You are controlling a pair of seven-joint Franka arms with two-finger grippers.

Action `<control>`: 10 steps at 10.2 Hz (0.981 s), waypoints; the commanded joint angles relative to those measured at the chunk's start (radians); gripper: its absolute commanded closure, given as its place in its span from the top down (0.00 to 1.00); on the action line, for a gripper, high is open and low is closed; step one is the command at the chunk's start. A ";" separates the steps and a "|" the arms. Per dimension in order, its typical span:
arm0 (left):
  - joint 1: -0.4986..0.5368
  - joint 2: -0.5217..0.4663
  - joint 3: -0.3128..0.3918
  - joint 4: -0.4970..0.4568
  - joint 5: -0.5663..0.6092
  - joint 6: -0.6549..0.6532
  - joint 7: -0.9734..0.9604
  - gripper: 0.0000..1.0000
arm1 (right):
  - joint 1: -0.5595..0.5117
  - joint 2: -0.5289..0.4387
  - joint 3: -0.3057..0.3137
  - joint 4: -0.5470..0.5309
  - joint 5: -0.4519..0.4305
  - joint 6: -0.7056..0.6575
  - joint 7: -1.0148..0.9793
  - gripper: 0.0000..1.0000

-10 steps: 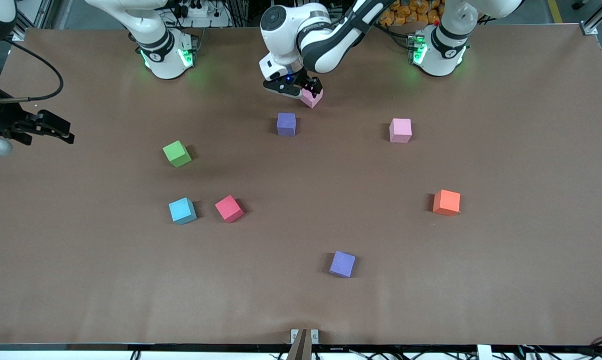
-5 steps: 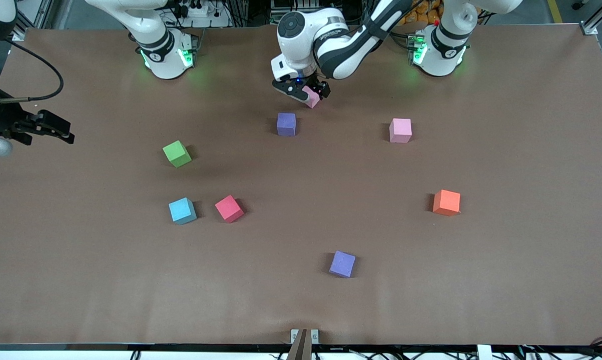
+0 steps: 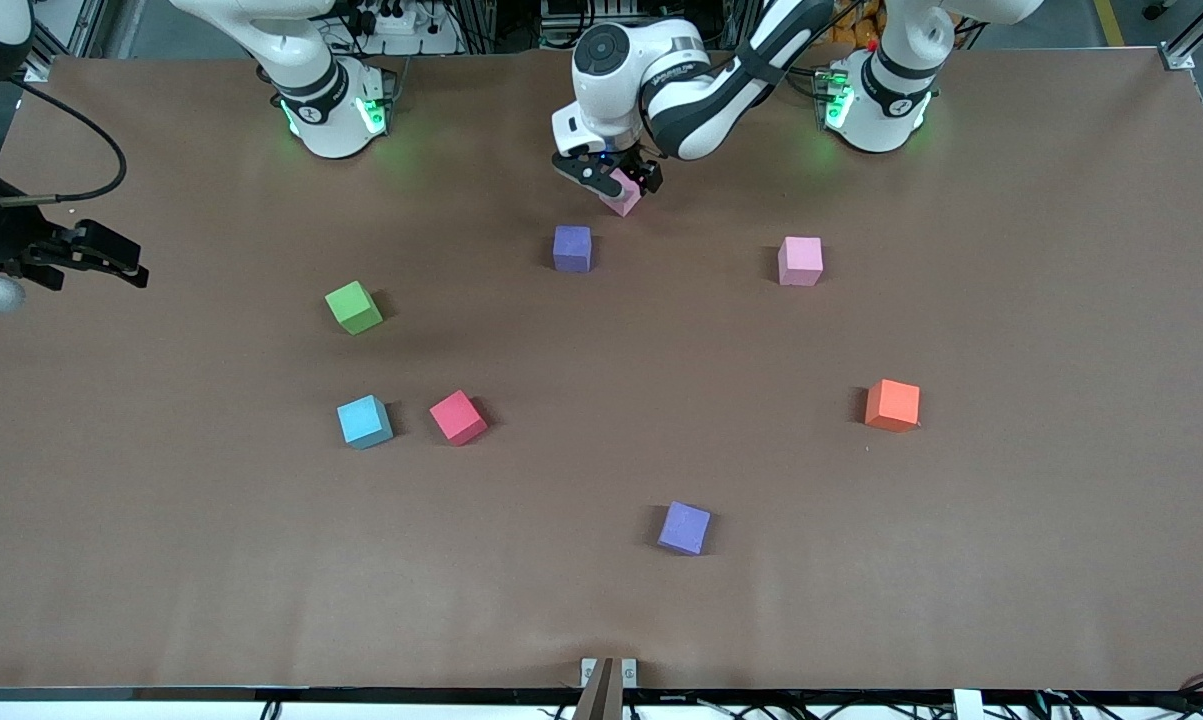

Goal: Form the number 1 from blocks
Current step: 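Move the left gripper to the pink cube and grasp it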

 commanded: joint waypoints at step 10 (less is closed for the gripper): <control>0.009 0.040 -0.011 -0.033 -0.008 0.067 0.015 1.00 | -0.015 0.003 0.008 0.012 -0.010 -0.013 -0.010 1.00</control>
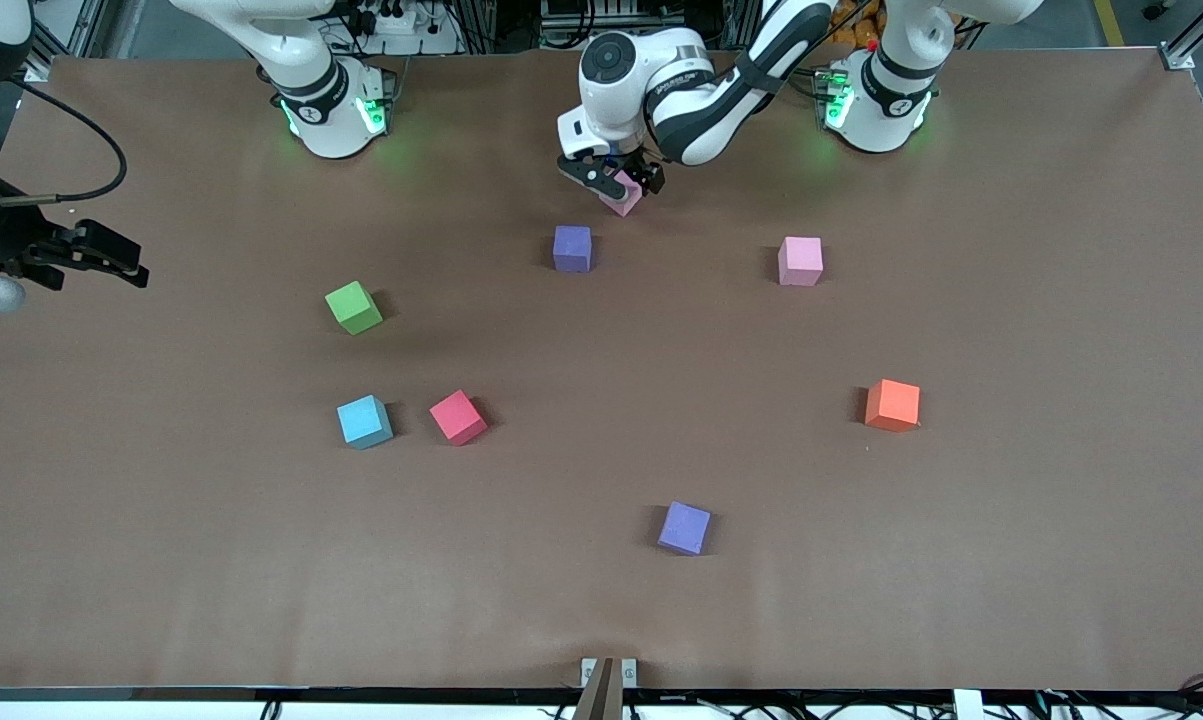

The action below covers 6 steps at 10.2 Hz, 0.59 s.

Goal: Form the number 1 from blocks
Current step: 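Move the left gripper to the pink cube and grasp it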

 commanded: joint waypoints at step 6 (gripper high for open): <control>-0.006 0.041 -0.008 -0.006 -0.009 0.046 0.002 1.00 | -0.009 0.003 0.009 0.012 -0.010 -0.014 -0.008 1.00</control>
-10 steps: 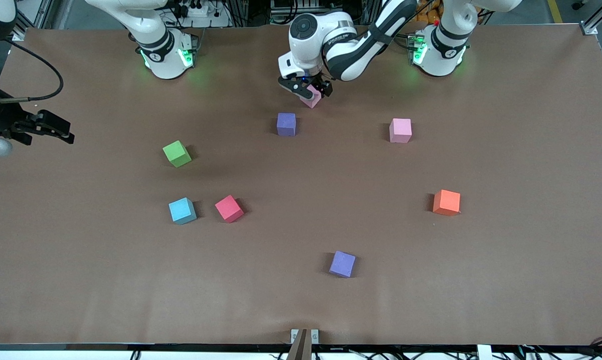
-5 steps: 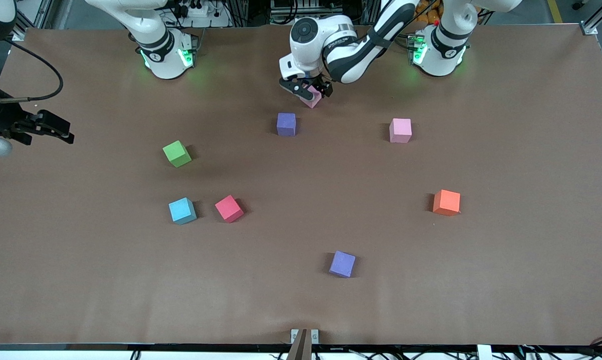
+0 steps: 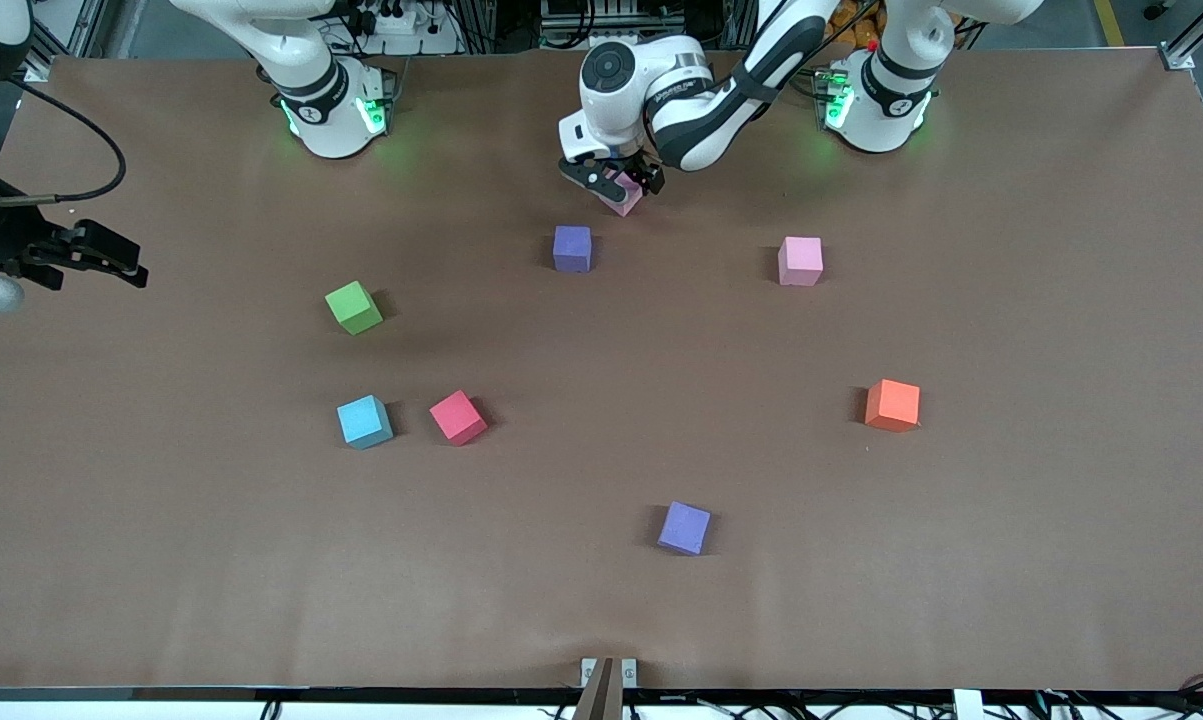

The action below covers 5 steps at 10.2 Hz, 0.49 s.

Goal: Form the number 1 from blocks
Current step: 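Lift the pink cube and lower it in line with the purple cube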

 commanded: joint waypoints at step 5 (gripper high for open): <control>0.000 0.028 0.000 0.005 -0.005 0.038 -0.018 0.79 | -0.010 0.003 0.009 0.012 -0.010 -0.019 -0.010 1.00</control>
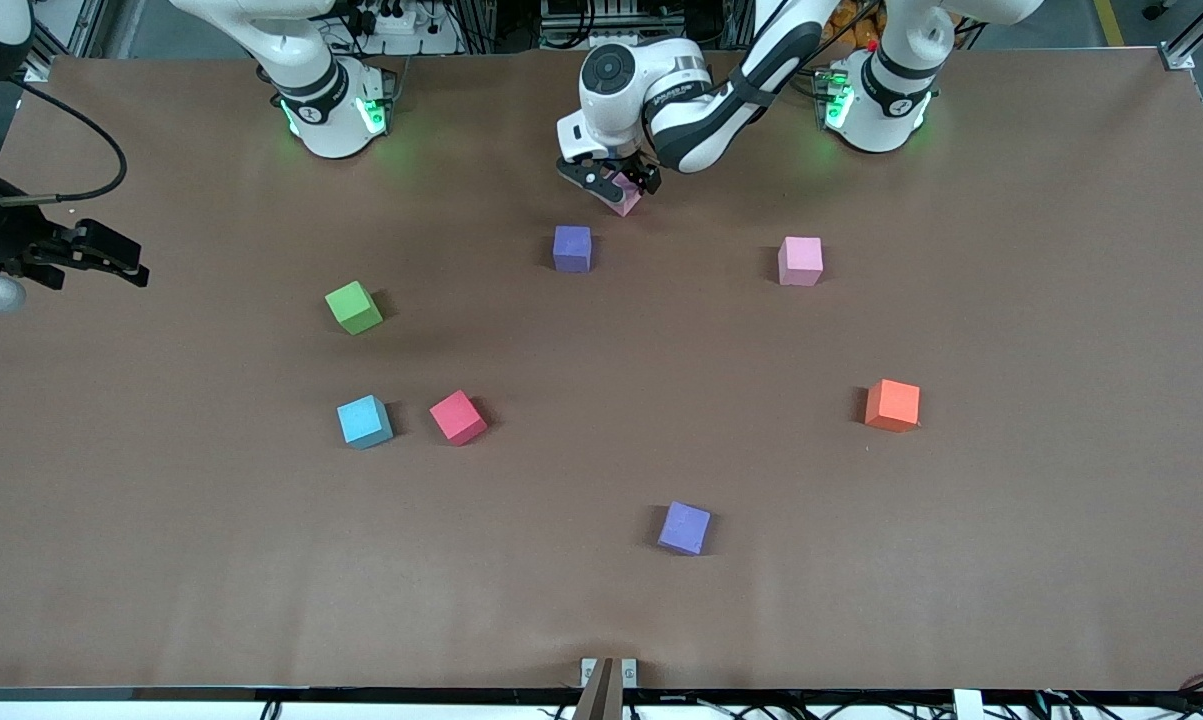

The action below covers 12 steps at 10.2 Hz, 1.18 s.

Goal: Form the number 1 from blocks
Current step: 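Lift the pink cube and lower it in line with the purple cube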

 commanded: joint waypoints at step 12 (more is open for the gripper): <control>-0.191 0.048 0.122 0.222 0.134 -0.092 -0.639 0.00 | -0.014 0.003 0.008 0.012 -0.008 -0.014 -0.010 1.00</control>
